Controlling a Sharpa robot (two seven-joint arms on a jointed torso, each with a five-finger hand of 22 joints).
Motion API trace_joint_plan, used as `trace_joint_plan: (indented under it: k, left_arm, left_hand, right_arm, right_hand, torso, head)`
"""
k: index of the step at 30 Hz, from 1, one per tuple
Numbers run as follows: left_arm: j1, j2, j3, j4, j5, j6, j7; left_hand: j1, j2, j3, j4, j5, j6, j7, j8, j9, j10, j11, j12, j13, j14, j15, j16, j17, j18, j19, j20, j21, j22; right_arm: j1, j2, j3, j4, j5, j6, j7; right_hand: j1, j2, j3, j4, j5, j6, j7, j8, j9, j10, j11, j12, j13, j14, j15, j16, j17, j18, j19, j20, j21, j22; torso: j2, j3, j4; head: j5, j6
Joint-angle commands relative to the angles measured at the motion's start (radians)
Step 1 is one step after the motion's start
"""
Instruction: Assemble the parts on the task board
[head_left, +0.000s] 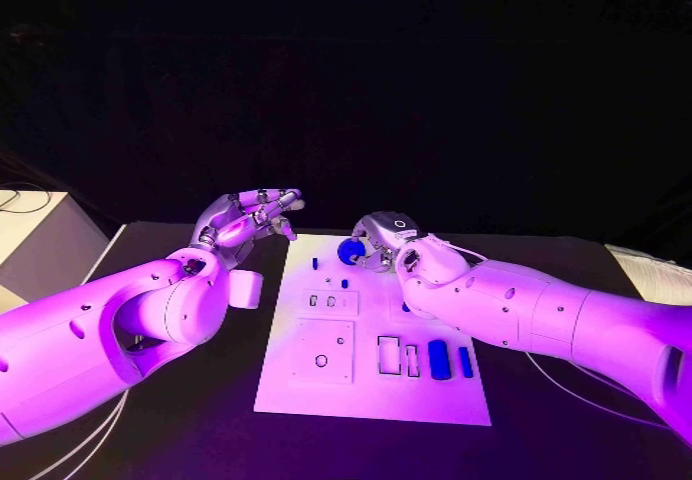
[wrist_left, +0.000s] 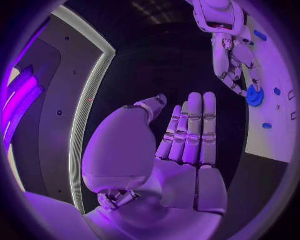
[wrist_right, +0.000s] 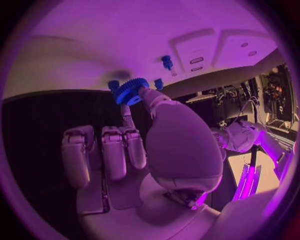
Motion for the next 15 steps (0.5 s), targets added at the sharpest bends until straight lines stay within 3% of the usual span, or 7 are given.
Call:
trace_joint_plan:
  k: [1, 10, 15]
  left_arm:
    - [0.001, 0.002, 0.001, 0.003, -0.006, 0.017, 0.005]
    - [0.001, 0.004, 0.001, 0.002, -0.006, 0.017, 0.005]
    - [0.001, 0.004, 0.001, 0.001, -0.006, 0.017, 0.005]
  left_hand:
    - [-0.012, 0.0, 0.003, -0.001, 0.001, -0.007, 0.002, 0.003, 0.001, -0.001, 0.001, 0.003, 0.002, -0.005, 0.001, 0.003, -0.001, 0.013, -0.007, 0.0, 0.004, 0.001]
    - [-0.012, 0.0, 0.003, -0.001, 0.001, -0.007, 0.002, 0.003, 0.001, -0.001, 0.001, 0.003, 0.002, -0.005, 0.001, 0.003, -0.001, 0.013, -0.007, 0.0, 0.004, 0.001]
    - [-0.012, 0.0, 0.003, -0.001, 0.001, -0.007, 0.002, 0.003, 0.001, -0.001, 0.001, 0.003, 0.002, -0.005, 0.001, 0.003, -0.001, 0.013, -0.007, 0.0, 0.004, 0.001]
  right_arm:
    - [-0.001, 0.008, -0.002, -0.008, -0.014, 0.03, 0.004]
    - [-0.016, 0.025, -0.007, -0.038, -0.014, 0.036, 0.006]
    - [-0.02, 0.029, -0.008, -0.045, -0.014, 0.037, 0.006]
  right_hand:
    - [-0.001, -0.008, 0.002, 0.004, 0.003, 0.004, 0.0, 0.001, 0.0, 0.104, -0.007, 0.002, 0.263, 0.1, -0.004, 0.004, 0.245, -0.007, 0.105, -0.005, 0.005, 0.263]
    - [-0.002, -0.01, 0.001, 0.005, 0.003, 0.004, 0.0, 0.0, 0.0, 0.104, -0.007, 0.002, 0.263, 0.1, -0.004, 0.004, 0.244, -0.007, 0.105, -0.005, 0.005, 0.263]
    - [-0.002, -0.011, 0.001, 0.005, 0.003, 0.003, 0.0, -0.001, 0.0, 0.104, -0.007, 0.002, 0.263, 0.1, -0.004, 0.003, 0.243, -0.007, 0.105, -0.005, 0.005, 0.263]
  torso:
    - [0.0, 0.0002, -0.0001]
    - [0.0, 0.0008, 0.0032]
    - [0.0, 0.0005, -0.0004]
  head:
    - [0.001, 0.001]
    - [0.002, -0.002]
    - [0.006, -0.005]
